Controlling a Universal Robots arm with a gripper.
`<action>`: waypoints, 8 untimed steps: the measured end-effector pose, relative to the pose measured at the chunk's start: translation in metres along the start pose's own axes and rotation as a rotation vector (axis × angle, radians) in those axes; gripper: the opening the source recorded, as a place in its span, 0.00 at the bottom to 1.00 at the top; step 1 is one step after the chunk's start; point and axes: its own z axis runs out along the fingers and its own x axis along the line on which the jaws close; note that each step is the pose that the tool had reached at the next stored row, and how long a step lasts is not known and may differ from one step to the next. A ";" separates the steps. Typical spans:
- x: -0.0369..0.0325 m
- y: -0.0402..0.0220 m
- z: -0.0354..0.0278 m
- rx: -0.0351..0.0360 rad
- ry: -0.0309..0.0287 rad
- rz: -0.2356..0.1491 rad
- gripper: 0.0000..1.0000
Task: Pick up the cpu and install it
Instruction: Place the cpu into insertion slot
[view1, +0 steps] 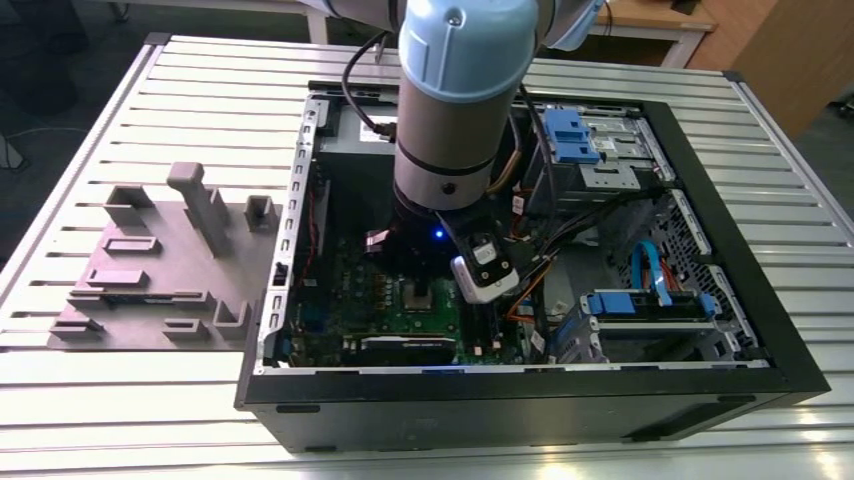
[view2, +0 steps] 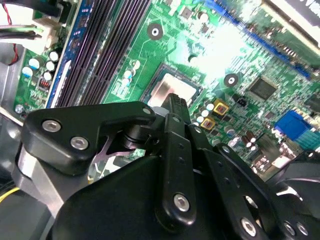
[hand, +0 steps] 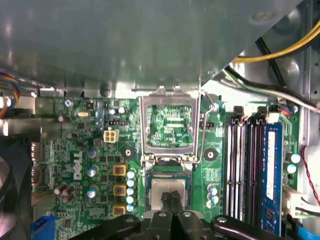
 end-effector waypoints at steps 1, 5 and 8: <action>0.0000 0.0000 0.0000 0.0015 0.0000 0.000 0.10; 0.0000 0.0000 0.0003 0.0012 -0.0019 0.000 0.10; 0.0001 0.0000 0.0009 0.0009 -0.0088 0.000 0.10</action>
